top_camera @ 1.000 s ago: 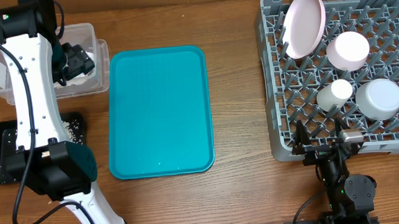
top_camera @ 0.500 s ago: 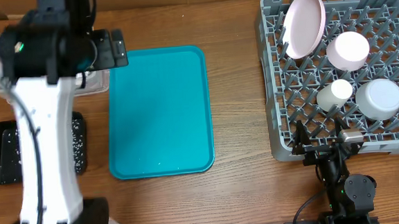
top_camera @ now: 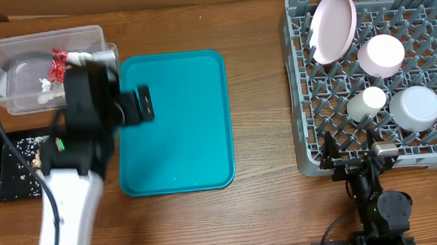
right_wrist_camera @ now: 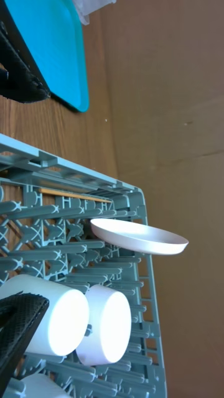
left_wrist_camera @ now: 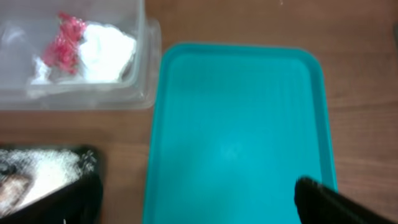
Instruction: Sort waste into correct bins and load items into the dishwasher
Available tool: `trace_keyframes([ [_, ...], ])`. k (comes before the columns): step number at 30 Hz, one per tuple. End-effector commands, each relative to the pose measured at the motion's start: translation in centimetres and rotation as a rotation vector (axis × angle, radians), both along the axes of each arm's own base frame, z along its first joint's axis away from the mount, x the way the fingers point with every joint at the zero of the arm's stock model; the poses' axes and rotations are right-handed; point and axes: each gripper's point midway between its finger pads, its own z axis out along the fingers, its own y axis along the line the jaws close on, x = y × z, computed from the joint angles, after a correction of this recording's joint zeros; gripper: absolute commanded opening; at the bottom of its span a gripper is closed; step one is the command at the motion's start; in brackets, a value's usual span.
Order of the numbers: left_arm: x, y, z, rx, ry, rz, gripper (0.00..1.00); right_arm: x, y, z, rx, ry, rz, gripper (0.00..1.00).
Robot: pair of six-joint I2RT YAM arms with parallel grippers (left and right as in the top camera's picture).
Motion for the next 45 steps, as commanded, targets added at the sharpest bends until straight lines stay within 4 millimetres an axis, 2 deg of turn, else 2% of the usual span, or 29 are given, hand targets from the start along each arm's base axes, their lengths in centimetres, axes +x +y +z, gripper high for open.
trace_keyframes([
  [1,-2.8,-0.9,-2.2,-0.039,-0.110,-0.071,1.00,0.0,-0.2,-0.1,-0.007,-0.005,-0.011,1.00],
  [5,-4.6,-0.8,-4.2,-0.044,-0.262,-0.075,1.00,0.0,-0.2,-0.1,-0.007,-0.005,-0.011,1.00],
  [10,-7.3,0.0,-5.8,0.044,-0.416,-0.098,1.00,0.0,-0.2,-0.1,-0.007,-0.005,-0.011,1.00],
  [15,-8.9,0.4,-8.8,0.062,-0.396,-0.092,1.00,0.0,-0.2,-0.1,-0.007,-0.005,-0.011,1.00],
  [17,-9.0,0.7,-9.2,0.072,-0.396,-0.077,1.00,0.0,-0.2,-0.1,-0.007,-0.005,-0.011,1.00],
  [21,-9.5,0.6,-9.2,0.065,-0.430,-0.084,1.00,0.0,-0.2,-0.1,-0.006,-0.005,-0.011,1.00],
  [25,-9.9,1.5,-8.8,0.091,-0.486,-0.035,1.00,0.0,-0.2,-0.1,-0.007,-0.005,-0.011,1.00],
  [29,-9.8,2.4,-6.8,0.100,-0.651,0.018,1.00,0.0,-0.2,-0.1,-0.007,-0.005,-0.011,1.00],
  [32,-9.7,2.6,-6.1,0.091,-0.756,0.023,1.00,0.0,-0.2,-0.1,-0.007,-0.005,-0.011,1.00],
  [36,-9.6,3.1,-6.8,0.047,-0.812,0.064,1.00,0.0,-0.2,-0.1,-0.006,-0.005,-0.011,1.00],
  [43,-9.8,3.7,-8.9,0.052,-0.725,0.094,1.00,0.0,-0.2,-0.1,-0.007,-0.005,-0.011,1.00],
  [45,-9.7,3.8,-8.8,0.053,-0.727,0.092,1.00,0.0,-0.2,-0.1,-0.007,-0.005,-0.011,1.00],
])
